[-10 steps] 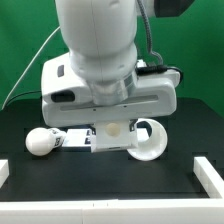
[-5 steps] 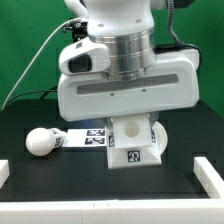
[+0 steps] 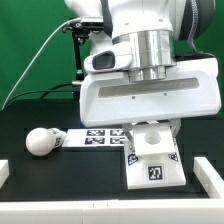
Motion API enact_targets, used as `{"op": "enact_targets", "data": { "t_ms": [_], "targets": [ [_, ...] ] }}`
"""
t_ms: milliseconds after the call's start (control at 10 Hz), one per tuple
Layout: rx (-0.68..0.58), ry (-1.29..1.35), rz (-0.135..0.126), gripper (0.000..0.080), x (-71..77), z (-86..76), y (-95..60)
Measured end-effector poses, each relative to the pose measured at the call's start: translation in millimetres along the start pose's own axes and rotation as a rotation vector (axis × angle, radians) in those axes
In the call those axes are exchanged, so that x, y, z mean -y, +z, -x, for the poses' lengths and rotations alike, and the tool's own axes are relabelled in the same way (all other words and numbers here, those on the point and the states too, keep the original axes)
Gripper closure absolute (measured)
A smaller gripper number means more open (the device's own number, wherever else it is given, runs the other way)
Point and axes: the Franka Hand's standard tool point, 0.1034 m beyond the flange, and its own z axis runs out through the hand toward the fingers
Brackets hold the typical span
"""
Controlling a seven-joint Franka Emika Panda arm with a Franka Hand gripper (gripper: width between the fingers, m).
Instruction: Assemble lamp
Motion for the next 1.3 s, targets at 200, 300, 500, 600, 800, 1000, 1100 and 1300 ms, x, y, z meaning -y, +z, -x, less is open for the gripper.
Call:
{"op": "enact_targets", "data": {
  "t_ms": [200,300,500,600,800,1000,1100,1300],
  "targets": [
    [-0.183,0.001,-0.006,0.0456,17.2,7.1,11.1],
    [-0.237,-0.002,-0.01,0.0456,26.9,11.1,21.7],
    [-0.231,0.009,-0.015,0.0456,40.2,15.8,38.6],
    [-0.229,0.007,-0.015,0.0456,40.8,16.1,40.2],
    [-0.231,0.0,-0.016,0.0456,45.6,17.1,44.4],
    [-0.238,-0.012,-0.015,0.0456,47.5,17.1,44.7],
    [-0.237,-0.019,-0.015,0.0456,47.5,17.3,44.9],
    [-0.235,-0.024,-0.014,0.0225,47.4,17.9,45.4]
  ]
}}
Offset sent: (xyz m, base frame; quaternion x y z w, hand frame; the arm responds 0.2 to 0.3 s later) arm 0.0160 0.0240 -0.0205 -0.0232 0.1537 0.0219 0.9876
